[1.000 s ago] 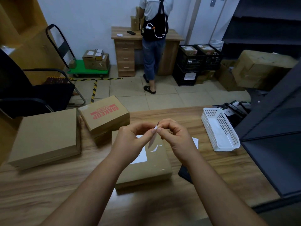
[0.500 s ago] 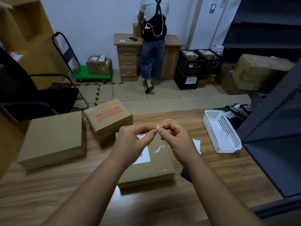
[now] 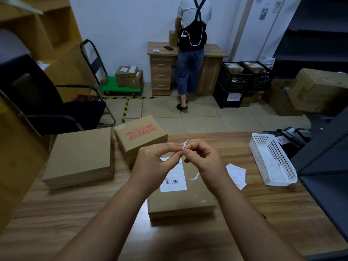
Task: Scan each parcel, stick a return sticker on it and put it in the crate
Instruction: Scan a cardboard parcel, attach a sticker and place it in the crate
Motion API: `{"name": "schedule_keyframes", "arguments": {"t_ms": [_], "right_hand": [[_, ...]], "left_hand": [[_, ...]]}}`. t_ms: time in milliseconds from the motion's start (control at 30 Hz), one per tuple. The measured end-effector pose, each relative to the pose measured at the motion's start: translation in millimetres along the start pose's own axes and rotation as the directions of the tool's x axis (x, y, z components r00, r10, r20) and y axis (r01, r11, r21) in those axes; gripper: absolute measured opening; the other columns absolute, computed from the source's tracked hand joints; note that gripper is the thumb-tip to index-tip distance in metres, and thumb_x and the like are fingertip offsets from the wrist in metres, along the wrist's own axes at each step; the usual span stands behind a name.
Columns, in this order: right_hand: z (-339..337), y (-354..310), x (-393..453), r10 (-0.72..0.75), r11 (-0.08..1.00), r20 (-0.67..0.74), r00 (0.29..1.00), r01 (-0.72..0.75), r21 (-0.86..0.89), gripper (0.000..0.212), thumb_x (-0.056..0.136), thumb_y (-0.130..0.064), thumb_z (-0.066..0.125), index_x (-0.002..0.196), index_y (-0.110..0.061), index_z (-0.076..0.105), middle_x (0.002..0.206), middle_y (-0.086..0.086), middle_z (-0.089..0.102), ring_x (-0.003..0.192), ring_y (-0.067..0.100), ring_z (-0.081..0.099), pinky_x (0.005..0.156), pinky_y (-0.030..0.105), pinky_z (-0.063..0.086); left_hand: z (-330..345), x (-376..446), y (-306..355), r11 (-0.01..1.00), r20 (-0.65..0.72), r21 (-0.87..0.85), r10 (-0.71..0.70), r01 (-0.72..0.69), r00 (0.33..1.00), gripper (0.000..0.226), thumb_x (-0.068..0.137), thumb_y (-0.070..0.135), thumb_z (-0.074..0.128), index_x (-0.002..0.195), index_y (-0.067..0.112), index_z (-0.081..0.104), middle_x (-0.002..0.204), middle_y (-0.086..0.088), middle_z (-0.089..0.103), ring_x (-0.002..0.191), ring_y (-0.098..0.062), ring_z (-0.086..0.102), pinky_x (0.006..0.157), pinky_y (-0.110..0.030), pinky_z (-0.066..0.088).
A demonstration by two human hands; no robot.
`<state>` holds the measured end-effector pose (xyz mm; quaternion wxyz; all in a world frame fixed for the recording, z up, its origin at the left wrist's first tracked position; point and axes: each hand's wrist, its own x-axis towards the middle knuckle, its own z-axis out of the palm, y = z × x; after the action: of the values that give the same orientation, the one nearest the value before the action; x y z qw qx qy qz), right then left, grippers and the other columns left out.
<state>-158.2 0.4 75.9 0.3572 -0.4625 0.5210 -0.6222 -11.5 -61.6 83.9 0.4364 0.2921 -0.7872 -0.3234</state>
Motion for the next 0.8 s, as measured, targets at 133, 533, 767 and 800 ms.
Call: {"name": "schedule_keyframes", "arguments": {"t_ms": [133,533,767,800], "right_hand": [[6.5,5.7,5.2,-0.005,0.999,-0.005,1.0,0.005,-0.041,0.013,0.08,-0.014,0.063,0.069,-0.022,0.064,0.084,-0.007,0.061,0.082,0.008,0.058,0.074,0.028,0.049],[-29.9,16.1,4.9,0.008,0.985,-0.05,0.999,-0.017,-0.174,0.013,0.077,-0.019,0.062,0.066,-0.025,0.059,0.081,-0.011,0.059,0.077,0.005,0.055,0.069,0.026,0.044],[-111.7,30.0,12.7,0.224,0.974,-0.152,0.963,-0.218,0.053,0.008,0.073,-0.019,0.057,0.065,-0.021,0.058,0.075,-0.007,0.061,0.069,0.008,0.056,0.077,0.034,0.047],[-127.3,31.1,13.9,0.254,0.966,-0.145,0.956,-0.243,0.089,0.004,0.073,-0.018,0.057,0.069,-0.017,0.059,0.077,-0.004,0.063,0.073,0.01,0.058,0.078,0.035,0.048]], "left_hand": [[-5.1,0.9,-6.5,0.998,0.004,0.041,0.052,-0.052,0.999,0.016,0.082,0.011,0.076,0.098,0.015,0.078,0.1,0.01,0.074,0.097,0.003,0.067,0.086,-0.018,0.052],[35.8,15.7,-4.4,0.932,0.139,-0.222,-0.262,0.288,0.955,0.009,0.087,0.007,0.068,0.082,0.01,0.075,0.086,0.009,0.074,0.083,-0.004,0.067,0.074,-0.017,0.051],[114.2,43.4,7.9,0.801,0.136,-0.354,-0.466,0.482,0.874,0.014,0.093,0.012,0.06,0.081,0.008,0.064,0.082,-0.006,0.07,0.08,-0.021,0.067,0.077,-0.033,0.056],[131.8,47.1,11.5,0.798,0.153,-0.349,-0.469,0.491,0.87,0.014,0.093,0.013,0.06,0.08,0.01,0.064,0.079,-0.004,0.07,0.08,-0.023,0.067,0.079,-0.037,0.058]]}}
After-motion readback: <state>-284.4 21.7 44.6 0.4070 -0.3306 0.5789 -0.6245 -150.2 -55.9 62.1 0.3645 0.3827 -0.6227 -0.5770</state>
